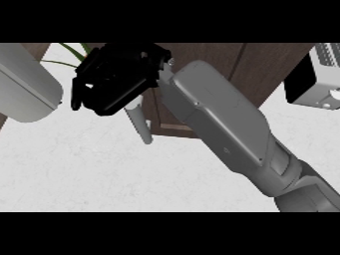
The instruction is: Pick up the wine, place it into the cabinet and close the cabinet
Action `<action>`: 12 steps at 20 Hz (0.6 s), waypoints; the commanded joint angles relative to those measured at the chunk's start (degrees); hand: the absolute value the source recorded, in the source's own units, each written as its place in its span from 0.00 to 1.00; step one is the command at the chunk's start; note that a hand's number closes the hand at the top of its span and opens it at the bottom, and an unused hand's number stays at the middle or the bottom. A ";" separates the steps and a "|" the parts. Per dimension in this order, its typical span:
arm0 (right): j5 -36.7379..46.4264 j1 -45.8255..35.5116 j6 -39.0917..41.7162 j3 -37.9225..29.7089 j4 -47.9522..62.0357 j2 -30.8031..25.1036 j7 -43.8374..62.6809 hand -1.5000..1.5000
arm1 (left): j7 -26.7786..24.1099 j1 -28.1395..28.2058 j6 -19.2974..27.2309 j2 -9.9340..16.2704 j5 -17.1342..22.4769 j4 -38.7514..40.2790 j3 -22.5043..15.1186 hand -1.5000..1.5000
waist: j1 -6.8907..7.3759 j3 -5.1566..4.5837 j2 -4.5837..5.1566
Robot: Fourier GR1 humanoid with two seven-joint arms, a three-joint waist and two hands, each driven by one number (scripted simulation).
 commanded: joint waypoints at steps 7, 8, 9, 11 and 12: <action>3.10 -2.70 0.94 -5.93 12.05 -1.39 -7.67 1.00 | 1.18 -1.53 -5.30 -2.72 -1.25 2.55 2.73 0.00 | -0.33 0.01 0.95; 3.13 -2.84 0.24 -6.71 11.14 -3.31 -7.77 1.00 | 1.06 -1.52 -2.51 -3.92 -1.42 0.20 2.45 0.00 | -0.67 0.09 0.72; 4.35 -2.76 -0.07 -6.77 11.48 -4.42 -9.20 1.00 | 1.68 -1.04 -3.19 -3.27 -1.70 -0.33 2.62 0.00 | -0.34 0.10 0.79; 5.94 -2.50 -4.37 -6.89 10.94 -4.70 -10.31 1.00 | 2.19 -2.24 -1.15 -3.87 -2.18 0.70 2.48 0.00 | -1.33 0.04 0.82; 6.81 -0.96 -2.98 -6.95 10.16 -7.31 -12.00 1.00 | 2.55 -1.40 -2.67 -3.72 -1.12 1.30 2.96 0.00 | -1.34 0.07 0.81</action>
